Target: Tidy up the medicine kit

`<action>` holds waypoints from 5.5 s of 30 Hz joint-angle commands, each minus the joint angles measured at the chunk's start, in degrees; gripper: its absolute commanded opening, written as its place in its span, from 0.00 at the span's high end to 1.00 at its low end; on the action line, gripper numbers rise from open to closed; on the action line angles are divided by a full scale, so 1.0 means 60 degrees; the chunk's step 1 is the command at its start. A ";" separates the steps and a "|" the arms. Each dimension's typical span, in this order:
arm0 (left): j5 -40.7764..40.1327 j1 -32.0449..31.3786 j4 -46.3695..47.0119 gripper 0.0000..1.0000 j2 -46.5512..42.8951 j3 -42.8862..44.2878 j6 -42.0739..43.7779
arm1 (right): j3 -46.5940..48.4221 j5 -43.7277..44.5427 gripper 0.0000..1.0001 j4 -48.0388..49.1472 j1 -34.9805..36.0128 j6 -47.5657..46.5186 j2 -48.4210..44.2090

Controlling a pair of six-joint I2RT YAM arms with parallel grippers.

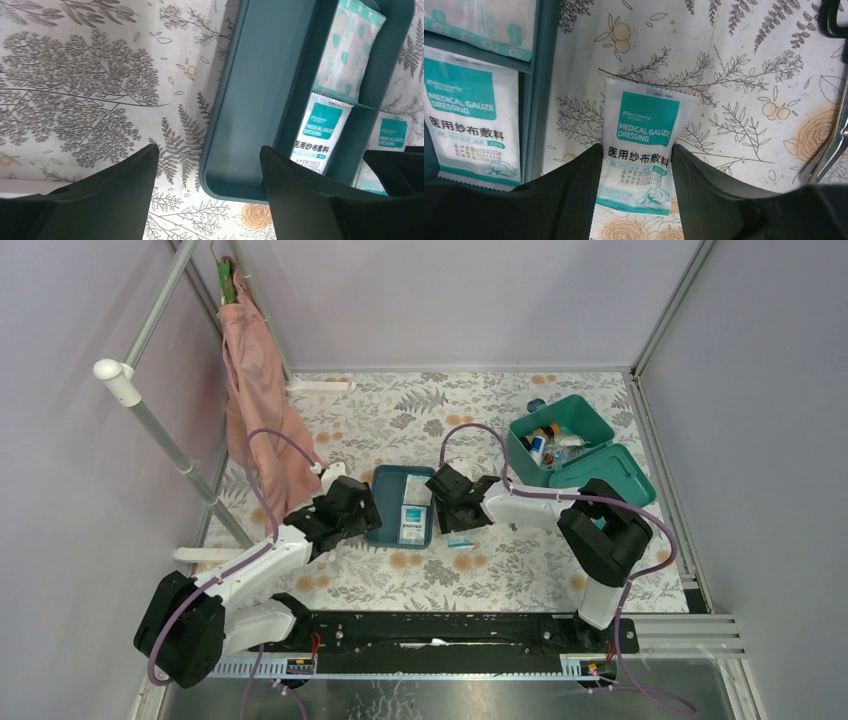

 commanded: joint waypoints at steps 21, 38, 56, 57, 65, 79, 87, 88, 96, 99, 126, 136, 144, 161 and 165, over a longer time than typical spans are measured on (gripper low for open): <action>0.2386 -0.0336 0.3026 0.19 0.0770 -0.1079 -0.0171 | 0.0383 0.0300 0.40 -0.1989 -0.0160 0.0225 -0.2450; -0.0462 -0.1229 -0.0559 0.18 -0.2138 -0.0349 -0.1153 | 0.2470 -0.0852 0.40 -0.1174 0.0063 -0.0742 -0.0564; -0.1187 -0.1216 -0.1554 0.14 -0.2623 0.0071 -0.0890 | 0.2380 -0.1092 0.39 0.0778 0.0411 -0.1725 0.0638; -0.1203 -0.1213 -0.1558 0.14 -0.2610 0.0083 -0.0890 | 0.2382 -0.1094 0.39 0.0772 0.0435 -0.1708 0.0682; -0.1428 -0.1202 -0.1833 0.05 -0.2700 0.0368 -0.0756 | 0.1975 -0.0893 0.38 0.0963 0.0557 -0.1171 0.0622; -0.1511 -0.1175 -0.1977 0.04 -0.2860 0.0509 -0.0627 | 0.1693 -0.0538 0.24 0.0803 0.0693 -0.1071 0.0160; -0.1750 -0.1172 -0.2332 0.03 -0.2976 0.0858 -0.0391 | 0.1826 -0.0188 0.35 0.0619 0.0680 -0.1167 -0.0381; -0.1795 -0.1172 -0.2348 0.03 -0.2987 0.0901 -0.0346 | 0.1898 -0.0186 0.38 0.0612 0.0678 -0.1228 -0.0361; -0.1804 -0.1158 -0.2385 0.03 -0.2920 0.0861 -0.0332 | 0.2725 -0.0035 0.56 0.0078 0.0678 -0.1344 0.0523; -0.1785 -0.1157 -0.2385 0.03 -0.2939 0.0811 -0.0340 | 0.2791 0.0089 0.60 0.0032 0.0679 -0.1290 0.0741; -0.1712 -0.1150 -0.2329 0.02 -0.2846 0.0733 -0.0333 | 0.1581 -0.0624 0.67 0.0194 0.0676 -0.1028 0.1289; -0.1691 -0.1156 -0.2319 0.02 -0.2836 0.0743 -0.0347 | 0.2239 -0.0045 0.58 -0.0137 0.0633 -0.1426 -0.0679; -0.1473 -0.1158 -0.2325 0.02 -0.2815 0.0799 -0.0268 | 0.1271 0.0016 0.48 -0.1045 -0.1711 -0.2727 -0.2208; -0.1162 -0.1151 -0.2278 0.02 -0.2618 0.0849 -0.0106 | -0.0211 -0.1930 0.32 -0.0993 -0.4156 -0.4097 -0.1392; -0.1163 -0.1157 -0.2287 0.01 -0.2622 0.0843 -0.0079 | -0.0359 -0.1954 0.36 -0.0819 -0.4239 -0.4088 -0.1158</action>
